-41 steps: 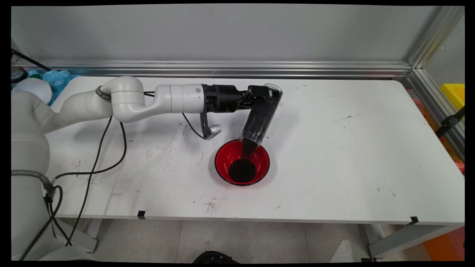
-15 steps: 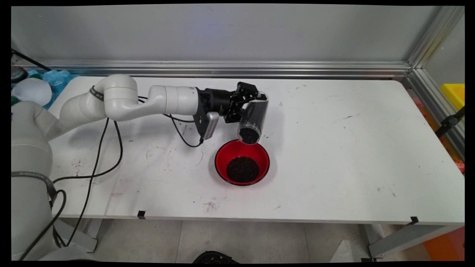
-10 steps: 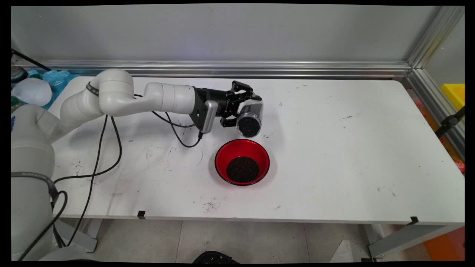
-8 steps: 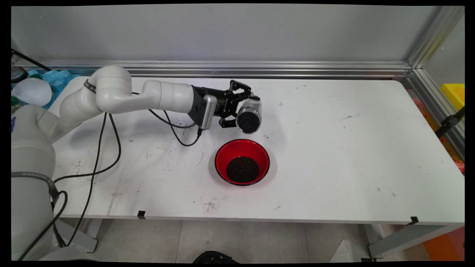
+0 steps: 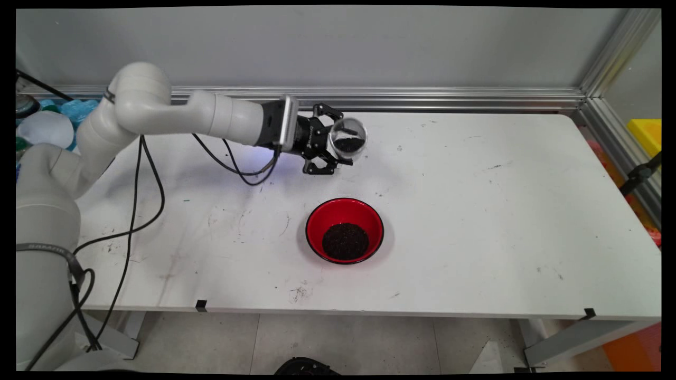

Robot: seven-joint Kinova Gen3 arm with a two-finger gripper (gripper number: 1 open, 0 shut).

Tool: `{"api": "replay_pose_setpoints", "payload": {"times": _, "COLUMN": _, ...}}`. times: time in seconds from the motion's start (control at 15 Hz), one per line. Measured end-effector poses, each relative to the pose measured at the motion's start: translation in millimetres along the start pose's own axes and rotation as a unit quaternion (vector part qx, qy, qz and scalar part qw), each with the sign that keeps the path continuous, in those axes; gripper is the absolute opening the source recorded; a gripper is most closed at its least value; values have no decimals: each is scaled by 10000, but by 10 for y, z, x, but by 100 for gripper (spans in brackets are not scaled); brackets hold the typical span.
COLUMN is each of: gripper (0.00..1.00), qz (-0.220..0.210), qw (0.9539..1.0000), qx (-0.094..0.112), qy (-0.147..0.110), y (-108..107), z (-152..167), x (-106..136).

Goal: Pour the black seasoning powder in the red bowl

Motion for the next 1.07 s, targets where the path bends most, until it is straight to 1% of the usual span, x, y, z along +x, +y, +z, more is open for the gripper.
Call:
{"api": "replay_pose_setpoints", "payload": {"times": 0.07, "gripper": 0, "qz": -167, "qw": 9999, "qx": -40, "qy": -4, "y": -23, "z": -20, "x": 3}}
{"api": "replay_pose_setpoints", "payload": {"times": 0.13, "gripper": 0, "qz": -451, "qw": 9989, "qx": -115, "qy": -14, "y": -59, "z": -54, "x": 7}}
{"api": "replay_pose_setpoints", "payload": {"times": 0.2, "gripper": 0, "qz": -653, "qw": 9977, "qx": -171, "qy": -24, "y": -83, "z": -77, "x": 8}}
{"api": "replay_pose_setpoints", "payload": {"times": 0.27, "gripper": 0, "qz": -934, "qw": 9953, "qx": -246, "qy": -37, "y": -118, "z": -107, "x": 8}}
{"api": "replay_pose_setpoints", "payload": {"times": 0.33, "gripper": 0, "qz": -1259, "qw": 9915, "qx": -326, "qy": -57, "y": -156, "z": -140, "x": 4}}
{"api": "replay_pose_setpoints", "payload": {"times": 0.4, "gripper": 0, "qz": -1494, "qw": 9880, "qx": -381, "qy": -73, "y": -185, "z": -163, "x": 1}}
{"api": "replay_pose_setpoints", "payload": {"times": 0.47, "gripper": 0, "qz": -1644, "qw": 9855, "qx": -418, "qy": -86, "y": -200, "z": -179, "x": -4}}
{"api": "replay_pose_setpoints", "payload": {"times": 0.53, "gripper": 0, "qz": -1854, "qw": 9815, "qx": -467, "qy": -103, "y": -222, "z": -202, "x": -12}}
{"api": "replay_pose_setpoints", "payload": {"times": 0.67, "gripper": 0, "qz": -2304, "qw": 9715, "qx": -551, "qy": -119, "y": -265, "z": -247, "x": -32}}
{"api": "replay_pose_setpoints", "payload": {"times": 0.87, "gripper": 0, "qz": -2796, "qw": 9581, "qx": -609, "qy": -97, "y": -290, "z": -289, "x": -79}}
{"api": "replay_pose_setpoints", "payload": {"times": 0.93, "gripper": 0, "qz": -2910, "qw": 9546, "qx": -633, "qy": -83, "y": -282, "z": -292, "x": -99}}
{"api": "replay_pose_setpoints", "payload": {"times": 1.07, "gripper": 0, "qz": -3065, "qw": 9494, "qx": -680, "qy": -62, "y": -259, "z": -282, "x": -138}}
